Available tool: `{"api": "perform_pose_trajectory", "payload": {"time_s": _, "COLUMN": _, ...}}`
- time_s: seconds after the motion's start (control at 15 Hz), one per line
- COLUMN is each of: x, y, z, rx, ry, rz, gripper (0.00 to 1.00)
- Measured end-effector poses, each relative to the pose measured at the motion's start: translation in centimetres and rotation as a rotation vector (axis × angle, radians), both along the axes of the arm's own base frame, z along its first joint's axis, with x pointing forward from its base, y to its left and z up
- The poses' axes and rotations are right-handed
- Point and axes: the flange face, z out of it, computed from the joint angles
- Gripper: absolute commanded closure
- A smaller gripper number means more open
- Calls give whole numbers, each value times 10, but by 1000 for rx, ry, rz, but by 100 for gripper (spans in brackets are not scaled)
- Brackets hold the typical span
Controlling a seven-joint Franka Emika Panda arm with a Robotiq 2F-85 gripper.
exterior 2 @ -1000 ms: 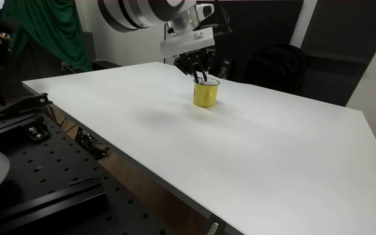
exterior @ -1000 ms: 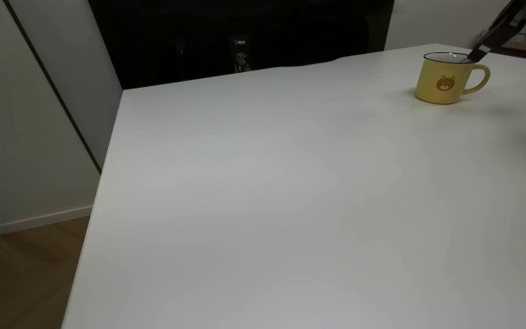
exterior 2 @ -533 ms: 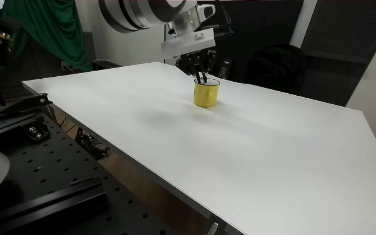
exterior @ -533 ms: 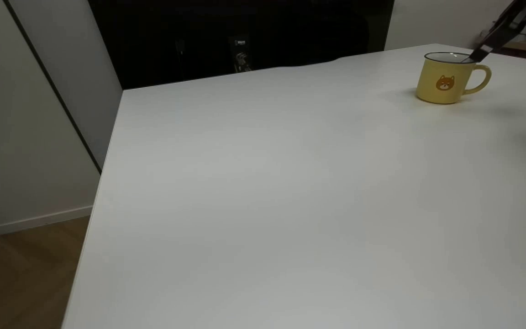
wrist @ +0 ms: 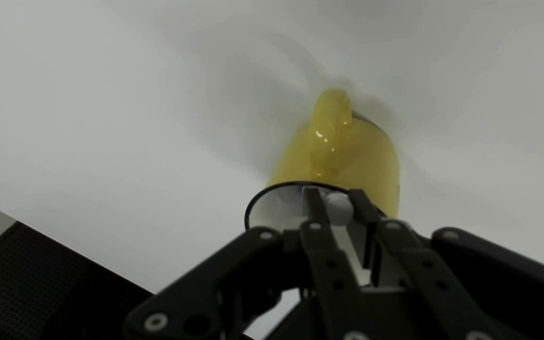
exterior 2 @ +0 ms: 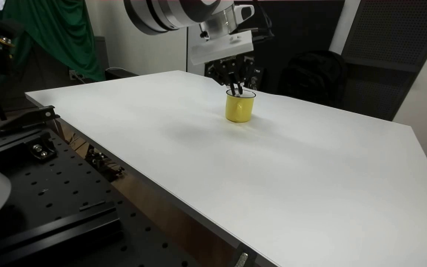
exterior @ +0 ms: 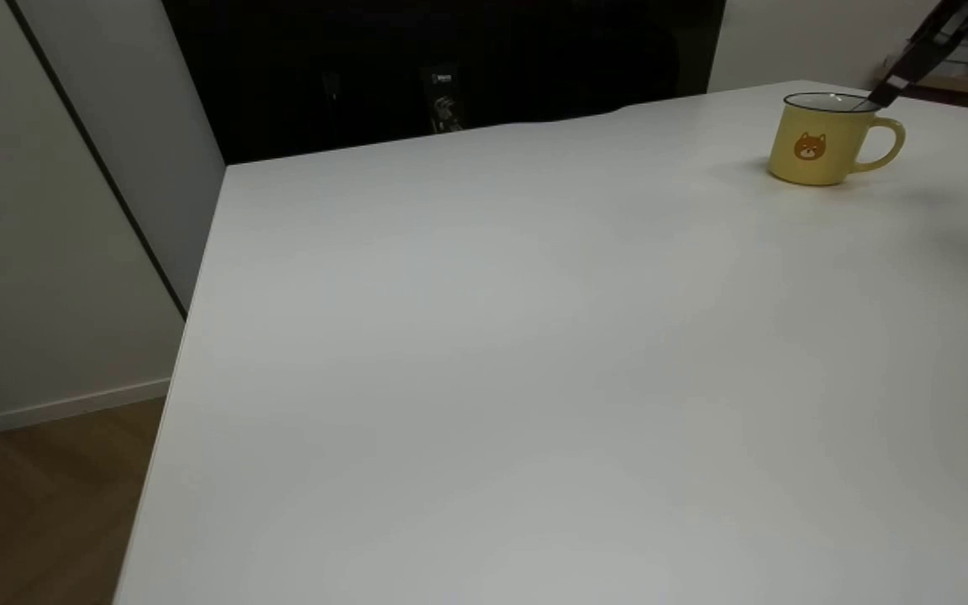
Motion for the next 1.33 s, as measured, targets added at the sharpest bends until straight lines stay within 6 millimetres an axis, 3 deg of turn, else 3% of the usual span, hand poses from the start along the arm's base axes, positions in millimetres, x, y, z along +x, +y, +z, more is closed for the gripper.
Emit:
{"api": "perform_pose_trajectory", "payload": {"time_s": 0.4, "x": 20, "y": -8, "z": 10, "rx": -6, "ry": 40, "rz": -3, "gripper": 96}}
{"api": "perform_pose_trajectory", "payload": {"time_s": 0.67, "x": 38, "y": -10, "z": 29, "rx": -7, "ry": 66, "rz": 15, "gripper": 96}}
{"api": "perform_pose_trajectory", "payload": {"time_s": 1.0, "x": 60, "y": -11, "z": 63, "rx": -1, "ry": 79, "rz": 24, "gripper": 96}}
{"api": "perform_pose_trajectory", "payload": {"time_s": 1.33, "x": 85, "y": -6, "z": 112, "rx": 61, "ry": 149, "rz": -5, "gripper": 96}}
